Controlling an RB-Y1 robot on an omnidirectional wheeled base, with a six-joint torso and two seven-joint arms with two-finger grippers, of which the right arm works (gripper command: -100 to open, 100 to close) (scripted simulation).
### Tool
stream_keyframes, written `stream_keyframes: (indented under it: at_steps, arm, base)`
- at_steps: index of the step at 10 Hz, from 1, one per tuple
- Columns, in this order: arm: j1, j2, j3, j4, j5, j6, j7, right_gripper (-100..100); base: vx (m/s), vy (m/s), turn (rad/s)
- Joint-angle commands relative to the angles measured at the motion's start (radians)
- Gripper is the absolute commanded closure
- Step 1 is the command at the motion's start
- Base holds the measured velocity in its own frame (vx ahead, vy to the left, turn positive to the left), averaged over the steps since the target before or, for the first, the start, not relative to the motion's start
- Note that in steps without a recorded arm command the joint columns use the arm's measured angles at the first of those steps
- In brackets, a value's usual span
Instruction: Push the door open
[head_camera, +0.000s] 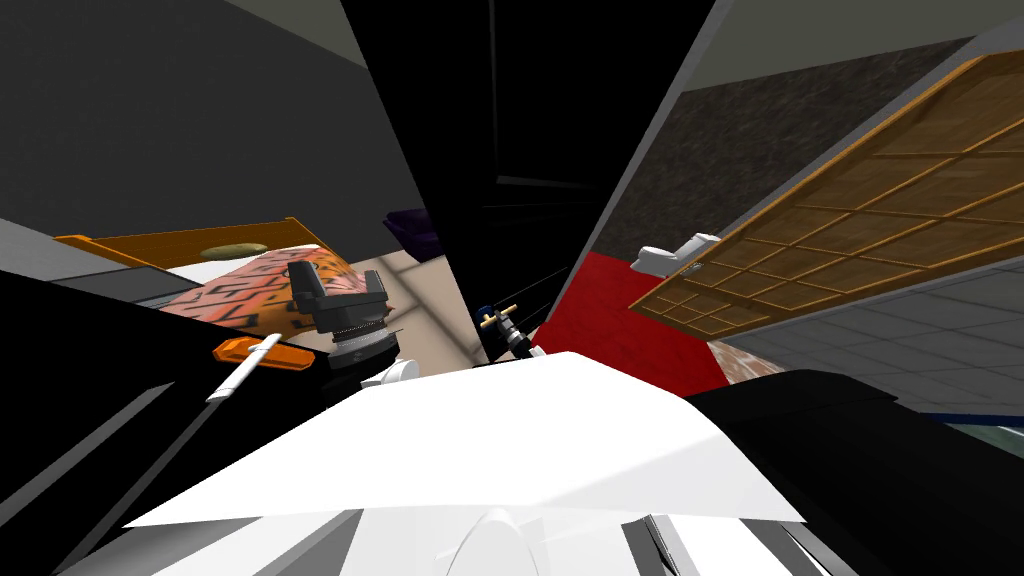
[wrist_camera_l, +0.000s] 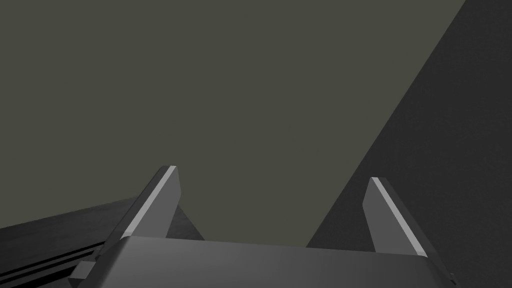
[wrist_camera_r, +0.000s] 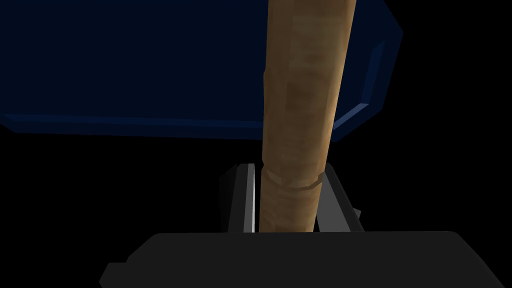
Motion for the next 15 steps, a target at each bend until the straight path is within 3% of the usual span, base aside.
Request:
stream_keyframes:
  at_steps: [1,8,15]
  arm:
    - [-0.017,-0.002,-0.029,0.011,-0.009,0.002,0.002,100]
    - [-0.041,0.012,-0.094,0.03,-0.032,0.012,0.021,100]
    - [-0.069,0.045,-0.167,0.052,-0.058,0.022,0.042,100]
  base:
    - [0.1,0.142,-0.052]
    - [0.091,0.107,-0.058]
    - [0.096,0.122,-0.069]
